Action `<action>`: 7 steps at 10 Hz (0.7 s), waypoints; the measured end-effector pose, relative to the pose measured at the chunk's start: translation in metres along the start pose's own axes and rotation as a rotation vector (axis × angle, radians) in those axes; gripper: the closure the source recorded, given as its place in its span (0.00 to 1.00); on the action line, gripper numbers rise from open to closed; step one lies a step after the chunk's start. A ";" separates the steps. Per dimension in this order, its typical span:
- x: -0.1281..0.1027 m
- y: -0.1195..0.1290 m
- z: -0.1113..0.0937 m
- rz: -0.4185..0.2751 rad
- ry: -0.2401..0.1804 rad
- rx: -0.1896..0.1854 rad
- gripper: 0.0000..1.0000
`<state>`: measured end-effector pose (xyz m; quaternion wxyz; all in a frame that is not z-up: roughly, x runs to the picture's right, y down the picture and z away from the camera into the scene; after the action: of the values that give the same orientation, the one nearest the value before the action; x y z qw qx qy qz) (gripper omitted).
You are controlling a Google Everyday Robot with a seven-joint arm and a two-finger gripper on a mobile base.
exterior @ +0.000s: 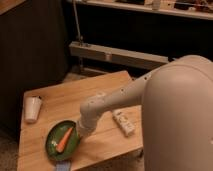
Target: Drag the ceramic bowl in a circle
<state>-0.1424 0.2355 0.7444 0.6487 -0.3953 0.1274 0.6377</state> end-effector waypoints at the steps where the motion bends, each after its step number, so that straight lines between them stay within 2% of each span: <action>1: -0.008 0.013 0.003 -0.018 0.001 -0.002 1.00; 3: -0.028 0.036 0.010 -0.041 0.006 -0.019 1.00; 4: -0.039 0.037 0.010 -0.037 0.003 -0.026 1.00; 7: -0.093 0.023 0.001 0.009 -0.016 -0.065 1.00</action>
<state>-0.1785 0.1657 0.7996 0.6337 -0.4105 0.1032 0.6475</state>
